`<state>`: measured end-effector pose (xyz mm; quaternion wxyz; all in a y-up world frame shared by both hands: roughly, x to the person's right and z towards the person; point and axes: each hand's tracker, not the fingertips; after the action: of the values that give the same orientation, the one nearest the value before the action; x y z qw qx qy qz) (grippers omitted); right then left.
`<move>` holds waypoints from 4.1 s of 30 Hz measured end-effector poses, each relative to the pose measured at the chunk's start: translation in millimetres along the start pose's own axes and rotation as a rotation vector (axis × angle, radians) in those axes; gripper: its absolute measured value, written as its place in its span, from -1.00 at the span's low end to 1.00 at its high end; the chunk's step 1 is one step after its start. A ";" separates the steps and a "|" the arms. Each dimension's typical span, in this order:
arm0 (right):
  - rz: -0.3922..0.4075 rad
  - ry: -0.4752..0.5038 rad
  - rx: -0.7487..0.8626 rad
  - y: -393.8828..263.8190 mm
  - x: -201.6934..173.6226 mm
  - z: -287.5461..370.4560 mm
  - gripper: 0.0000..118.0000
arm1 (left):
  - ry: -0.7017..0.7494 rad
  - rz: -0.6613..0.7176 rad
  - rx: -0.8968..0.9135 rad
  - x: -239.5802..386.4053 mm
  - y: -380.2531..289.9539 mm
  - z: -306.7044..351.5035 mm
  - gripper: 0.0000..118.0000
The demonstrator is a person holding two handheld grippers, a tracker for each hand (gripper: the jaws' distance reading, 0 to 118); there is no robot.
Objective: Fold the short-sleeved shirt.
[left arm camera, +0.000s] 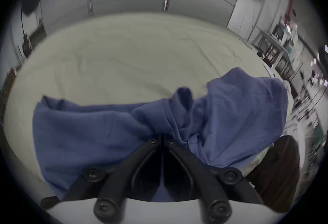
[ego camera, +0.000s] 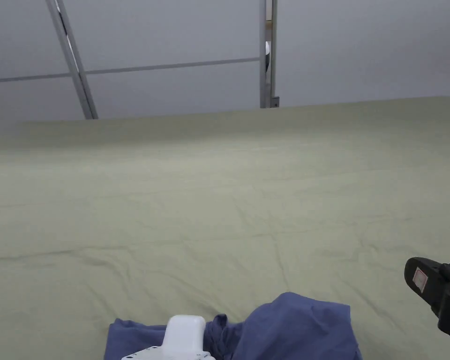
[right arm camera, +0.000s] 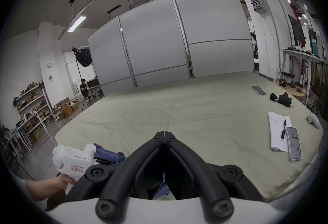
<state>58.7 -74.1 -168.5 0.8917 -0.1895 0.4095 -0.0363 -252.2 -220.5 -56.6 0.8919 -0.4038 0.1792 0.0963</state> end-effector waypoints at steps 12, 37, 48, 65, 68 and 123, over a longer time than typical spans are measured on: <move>0.001 -0.030 0.012 3.6 14.5 0.6 -0.97 | -0.579 0.670 0.242 -180.9 -3.0 63.7 0.16; 0.036 0.000 -0.029 6.6 4.7 -7.0 -0.97 | -0.549 0.843 -0.097 -230.2 -45.0 24.3 -0.60; -0.007 0.045 -0.026 -5.2 2.7 -18.6 -0.97 | -0.236 0.387 0.012 -206.4 27.4 101.4 -0.60; -0.003 -0.061 -0.009 -14.8 18.6 13.8 -0.97 | -0.516 0.122 -0.136 -15.3 42.1 27.4 0.38; -0.012 -0.020 0.017 -13.1 3.3 0.0 -0.97 | -0.482 0.216 0.016 -49.6 43.5 65.6 0.38; -0.074 0.307 -0.341 -29.9 -89.6 -181.2 -0.97 | -0.543 1.116 0.147 -357.6 -32.4 81.7 -0.41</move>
<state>-132.7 -137.9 -200.7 0.7721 -0.3448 0.5331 -0.0278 -550.2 -189.7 157.6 0.7466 -0.1479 0.1364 0.6342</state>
